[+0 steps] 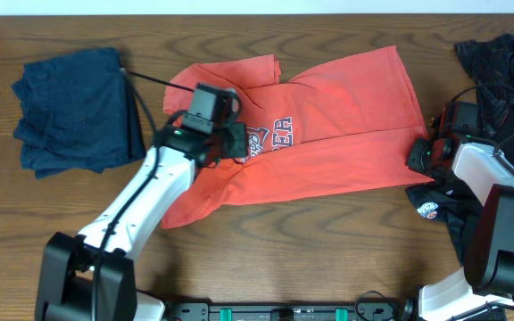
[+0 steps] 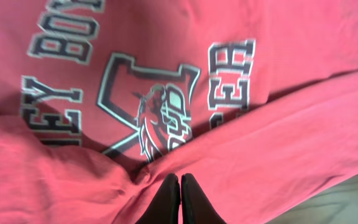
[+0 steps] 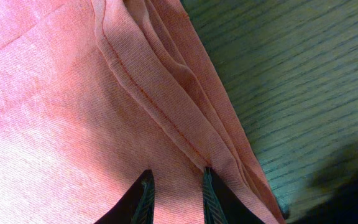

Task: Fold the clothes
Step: 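Fold the shirt's left side toward center with the left gripper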

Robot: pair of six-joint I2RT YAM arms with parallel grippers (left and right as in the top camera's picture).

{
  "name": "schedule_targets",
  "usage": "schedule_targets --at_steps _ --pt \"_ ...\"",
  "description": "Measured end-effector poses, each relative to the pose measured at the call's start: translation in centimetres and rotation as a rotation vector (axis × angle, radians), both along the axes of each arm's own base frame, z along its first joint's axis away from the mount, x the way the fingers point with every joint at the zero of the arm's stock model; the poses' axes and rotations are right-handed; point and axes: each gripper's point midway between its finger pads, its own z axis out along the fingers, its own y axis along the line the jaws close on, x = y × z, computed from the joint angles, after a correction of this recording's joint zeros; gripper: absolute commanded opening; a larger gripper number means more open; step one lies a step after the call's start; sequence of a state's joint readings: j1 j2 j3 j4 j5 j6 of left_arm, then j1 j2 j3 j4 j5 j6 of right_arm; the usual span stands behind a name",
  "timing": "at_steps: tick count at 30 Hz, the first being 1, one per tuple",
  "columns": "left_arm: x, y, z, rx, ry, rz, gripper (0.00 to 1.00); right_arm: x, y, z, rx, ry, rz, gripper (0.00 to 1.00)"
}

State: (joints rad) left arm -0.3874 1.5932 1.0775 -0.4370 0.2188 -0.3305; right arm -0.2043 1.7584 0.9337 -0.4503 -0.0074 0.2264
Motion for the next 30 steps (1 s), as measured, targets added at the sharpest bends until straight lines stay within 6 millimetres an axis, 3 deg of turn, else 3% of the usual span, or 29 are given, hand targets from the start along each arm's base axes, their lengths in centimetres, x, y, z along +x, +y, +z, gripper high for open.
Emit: schedule_targets --at_steps 7,12,20,28,30 --pt "-0.5 0.6 -3.7 0.094 0.072 0.008 0.07 0.0 0.0 0.0 -0.001 0.002 0.007 0.26" --pt "0.9 3.1 -3.7 0.176 0.027 0.075 0.37 0.0 0.0 0.0 -0.001 0.002 0.011 0.28" --pt "1.6 5.7 -4.0 0.227 0.025 0.165 0.38 0.0 0.1 0.0 0.001 0.001 0.011 0.29" --pt "0.5 6.4 -8.2 0.287 0.145 0.184 0.37 0.0 0.1 0.0 0.001 0.002 0.011 0.29" --pt "0.3 6.5 -8.7 0.292 0.158 0.185 0.27 0.0 0.1 0.0 0.001 0.002 0.011 0.29"
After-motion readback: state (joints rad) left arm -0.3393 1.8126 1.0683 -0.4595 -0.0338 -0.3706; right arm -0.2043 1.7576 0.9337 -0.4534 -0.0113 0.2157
